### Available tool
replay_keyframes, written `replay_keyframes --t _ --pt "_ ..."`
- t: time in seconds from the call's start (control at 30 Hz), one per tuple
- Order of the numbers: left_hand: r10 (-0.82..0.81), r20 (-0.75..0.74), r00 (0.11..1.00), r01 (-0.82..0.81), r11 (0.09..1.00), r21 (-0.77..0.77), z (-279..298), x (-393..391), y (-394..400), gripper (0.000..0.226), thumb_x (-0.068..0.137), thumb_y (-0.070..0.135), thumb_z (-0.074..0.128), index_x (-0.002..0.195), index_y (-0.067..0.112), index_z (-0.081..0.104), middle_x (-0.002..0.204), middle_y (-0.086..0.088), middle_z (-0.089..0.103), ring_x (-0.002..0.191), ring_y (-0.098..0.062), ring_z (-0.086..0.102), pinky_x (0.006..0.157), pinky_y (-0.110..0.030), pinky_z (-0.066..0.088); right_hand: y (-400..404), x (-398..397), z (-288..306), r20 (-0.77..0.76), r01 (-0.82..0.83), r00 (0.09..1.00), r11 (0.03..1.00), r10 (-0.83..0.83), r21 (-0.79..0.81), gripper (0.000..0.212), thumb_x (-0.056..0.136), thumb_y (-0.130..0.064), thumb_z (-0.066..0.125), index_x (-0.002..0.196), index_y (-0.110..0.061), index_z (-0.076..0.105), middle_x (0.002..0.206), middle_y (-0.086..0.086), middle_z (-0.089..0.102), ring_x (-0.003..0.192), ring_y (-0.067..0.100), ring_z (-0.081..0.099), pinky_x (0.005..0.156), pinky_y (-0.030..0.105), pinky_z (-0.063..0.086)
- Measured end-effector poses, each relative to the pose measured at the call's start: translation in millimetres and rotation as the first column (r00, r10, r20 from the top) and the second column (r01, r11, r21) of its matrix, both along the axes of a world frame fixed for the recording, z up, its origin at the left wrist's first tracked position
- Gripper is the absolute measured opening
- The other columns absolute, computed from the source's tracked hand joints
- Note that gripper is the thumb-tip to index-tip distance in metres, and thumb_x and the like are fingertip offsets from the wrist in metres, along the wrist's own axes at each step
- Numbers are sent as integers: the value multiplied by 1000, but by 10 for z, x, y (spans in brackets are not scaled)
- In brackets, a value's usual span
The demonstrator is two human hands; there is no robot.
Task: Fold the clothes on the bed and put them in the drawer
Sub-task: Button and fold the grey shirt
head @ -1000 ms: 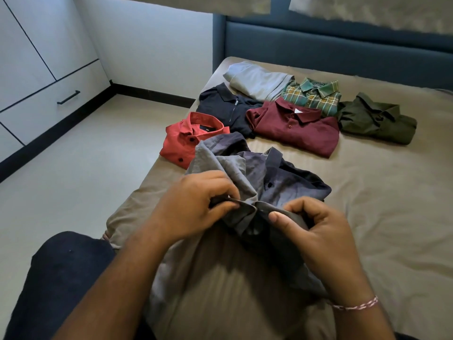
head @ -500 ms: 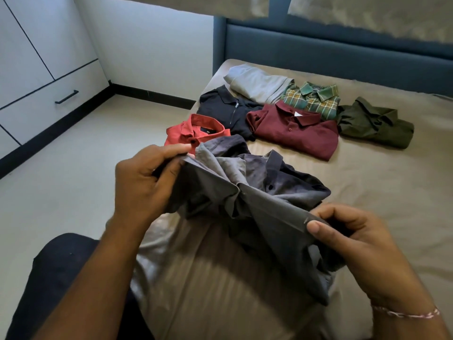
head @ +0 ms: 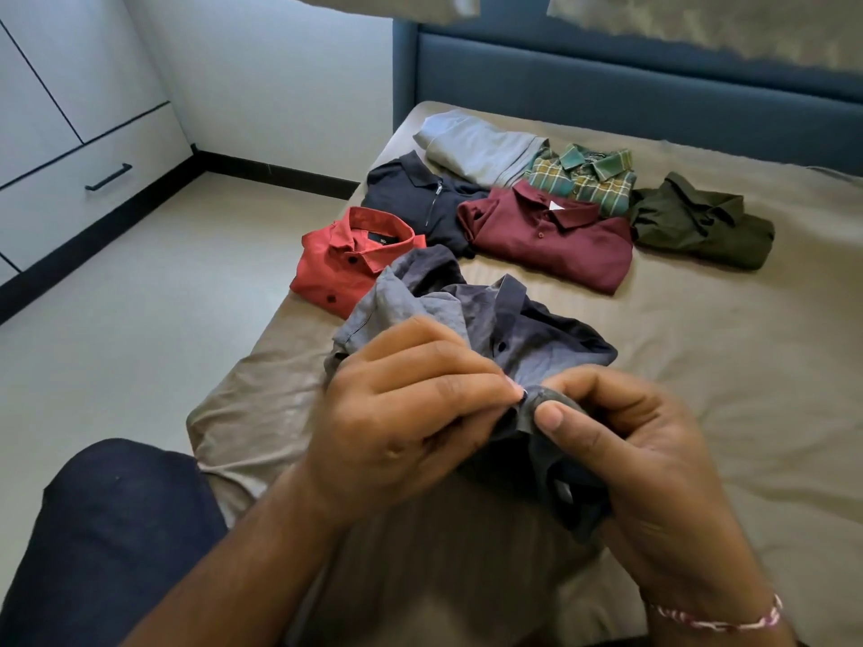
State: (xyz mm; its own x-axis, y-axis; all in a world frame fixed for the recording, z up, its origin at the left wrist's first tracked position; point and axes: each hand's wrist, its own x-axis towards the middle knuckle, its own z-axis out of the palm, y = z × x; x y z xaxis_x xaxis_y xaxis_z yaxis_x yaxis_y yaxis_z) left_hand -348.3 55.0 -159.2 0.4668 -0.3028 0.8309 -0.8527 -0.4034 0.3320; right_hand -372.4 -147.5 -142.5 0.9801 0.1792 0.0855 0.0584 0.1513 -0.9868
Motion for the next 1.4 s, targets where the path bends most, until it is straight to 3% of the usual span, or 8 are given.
replay_keyframes --t 0.17,0.33,0.5,0.67,0.83,1.03,1.17,1.4 --pt "-10 -64 998 8 1000 -30 30 -8 -41 4 89 0 80 93 0 80 97 -7 77 88 -28 68 77 -38 55 5 7 -17 -10 6 1000 1000 -6 6 46 70 -53 88 85 -11 77 78 6 71 72 18 61 64 22 51" --pt "-42 -114 993 37 998 -52 -11 7 -86 5 89 0 80 94 0 80 97 -6 76 88 -28 68 76 -38 55 29 0 -11 -17 35 999 999 -34 32 13 74 -23 80 80 -12 80 76 6 73 72 15 66 66 21 54" --pt "-70 -169 983 56 995 -82 -38 22 -97 7 88 3 81 95 0 80 99 -7 75 92 -27 69 79 -38 55 21 12 -57 -19 71 997 997 -70 38 8 77 -17 80 81 -11 80 78 10 75 73 16 68 65 22 55" --pt "-13 -219 976 -21 988 -152 -92 -17 -201 6 88 2 81 93 2 81 97 -4 74 91 -23 71 78 -39 56 21 27 -92 19 110 994 994 -111 15 14 75 -24 79 82 -12 80 80 9 75 75 17 69 68 23 56" --pt "-16 -260 966 -28 986 -165 -147 8 -206 7 89 4 80 95 5 81 97 -2 74 91 -20 71 78 -38 57 69 58 -168 90 176 981 984 -172 -29 7 80 -16 75 84 -10 77 82 9 75 78 18 70 74 27 58" --pt "-48 -368 929 -29 980 -199 -251 54 -183 7 88 5 80 94 7 81 98 -1 73 93 -21 73 79 -38 59 66 144 -356 179 252 958 958 -226 -137 12 87 -5 78 86 -16 75 88 7 73 86 28 70 81 45 58" --pt "-70 -417 906 -29 974 -226 -303 56 -204 7 88 4 78 93 7 81 104 -3 72 100 -20 72 86 -31 57 138 136 -399 124 248 963 966 -238 -75 18 88 -2 78 89 -20 78 89 8 77 84 23 73 79 36 59" --pt "-92 -451 888 -45 957 -285 -394 81 -179 7 91 5 77 97 8 79 108 1 75 106 -24 72 91 -41 58 196 129 -421 46 262 964 965 -263 28 14 82 -12 78 95 -15 81 97 10 79 93 27 76 81 30 59"
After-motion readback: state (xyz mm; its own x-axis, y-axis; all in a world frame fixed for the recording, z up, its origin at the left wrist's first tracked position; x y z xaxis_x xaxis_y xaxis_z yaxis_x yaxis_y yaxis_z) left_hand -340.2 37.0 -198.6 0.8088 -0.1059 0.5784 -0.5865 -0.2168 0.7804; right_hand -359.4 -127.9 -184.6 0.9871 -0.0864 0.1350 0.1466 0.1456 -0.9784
